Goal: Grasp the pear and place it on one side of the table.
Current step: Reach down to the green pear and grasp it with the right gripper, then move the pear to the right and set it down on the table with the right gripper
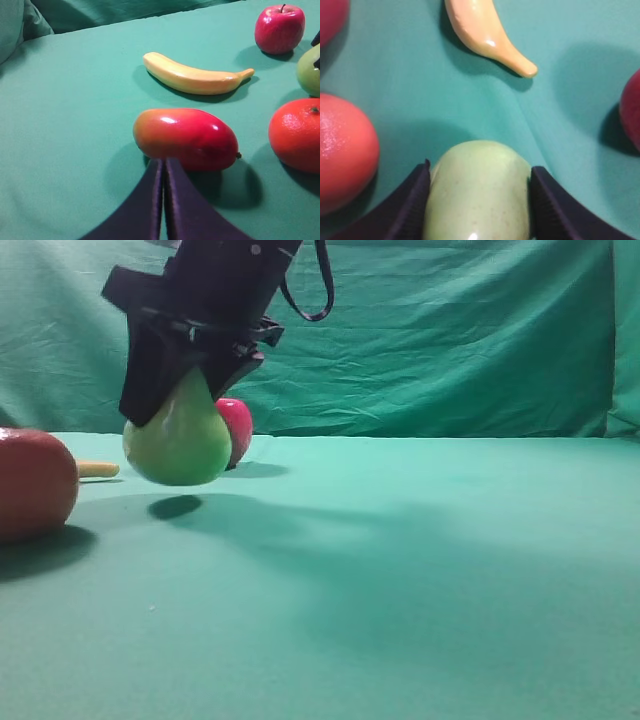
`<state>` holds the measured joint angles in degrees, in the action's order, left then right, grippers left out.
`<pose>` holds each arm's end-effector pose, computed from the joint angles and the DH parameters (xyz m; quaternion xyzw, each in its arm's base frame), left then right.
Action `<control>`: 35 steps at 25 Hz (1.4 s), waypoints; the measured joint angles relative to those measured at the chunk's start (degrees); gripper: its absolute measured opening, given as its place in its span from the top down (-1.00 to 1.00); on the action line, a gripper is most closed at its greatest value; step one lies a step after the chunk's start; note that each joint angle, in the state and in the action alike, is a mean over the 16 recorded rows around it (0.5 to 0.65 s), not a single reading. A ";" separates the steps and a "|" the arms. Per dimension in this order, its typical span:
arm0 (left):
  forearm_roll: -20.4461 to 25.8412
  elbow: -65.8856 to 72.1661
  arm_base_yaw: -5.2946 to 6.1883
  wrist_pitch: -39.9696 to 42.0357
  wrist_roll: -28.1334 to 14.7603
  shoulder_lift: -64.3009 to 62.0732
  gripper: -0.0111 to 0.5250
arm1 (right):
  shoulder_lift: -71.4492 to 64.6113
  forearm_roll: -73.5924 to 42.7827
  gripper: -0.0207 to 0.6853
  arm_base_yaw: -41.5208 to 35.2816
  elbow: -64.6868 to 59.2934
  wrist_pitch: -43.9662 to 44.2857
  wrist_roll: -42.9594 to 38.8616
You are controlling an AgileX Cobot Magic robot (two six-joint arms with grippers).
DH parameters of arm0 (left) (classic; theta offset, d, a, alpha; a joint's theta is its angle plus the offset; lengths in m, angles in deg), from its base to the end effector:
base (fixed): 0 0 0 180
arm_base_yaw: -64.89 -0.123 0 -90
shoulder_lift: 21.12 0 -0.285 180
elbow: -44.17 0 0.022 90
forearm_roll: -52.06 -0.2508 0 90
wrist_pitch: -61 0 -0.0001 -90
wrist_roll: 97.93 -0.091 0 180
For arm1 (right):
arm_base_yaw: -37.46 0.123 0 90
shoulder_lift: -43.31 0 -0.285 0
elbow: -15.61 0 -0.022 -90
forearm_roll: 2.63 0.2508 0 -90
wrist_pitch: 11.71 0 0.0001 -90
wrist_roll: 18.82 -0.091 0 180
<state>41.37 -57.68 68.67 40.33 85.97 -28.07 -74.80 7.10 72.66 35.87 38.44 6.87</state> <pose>0.0529 0.0025 0.1766 0.0488 0.7940 0.0384 0.6047 0.3478 0.2598 0.2857 -0.4558 0.8431 0.1001 0.2673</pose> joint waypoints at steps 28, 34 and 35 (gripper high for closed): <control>0.00 0.00 0.00 0.00 0.00 0.00 0.96 | 20.86 -3.63 -0.37 -22.70 -53.27 -34.17 -12.28; 0.00 0.00 0.00 0.00 0.00 0.00 0.96 | 21.00 -3.36 -0.66 -22.70 -50.68 -31.16 -12.28; 0.00 0.00 0.00 0.00 0.00 0.00 0.96 | 21.38 -3.34 -0.71 -22.70 -49.93 -30.10 -12.28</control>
<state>41.37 -57.68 68.67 40.33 85.97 -28.07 -53.42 3.75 49.96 -14.06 8.34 -5.41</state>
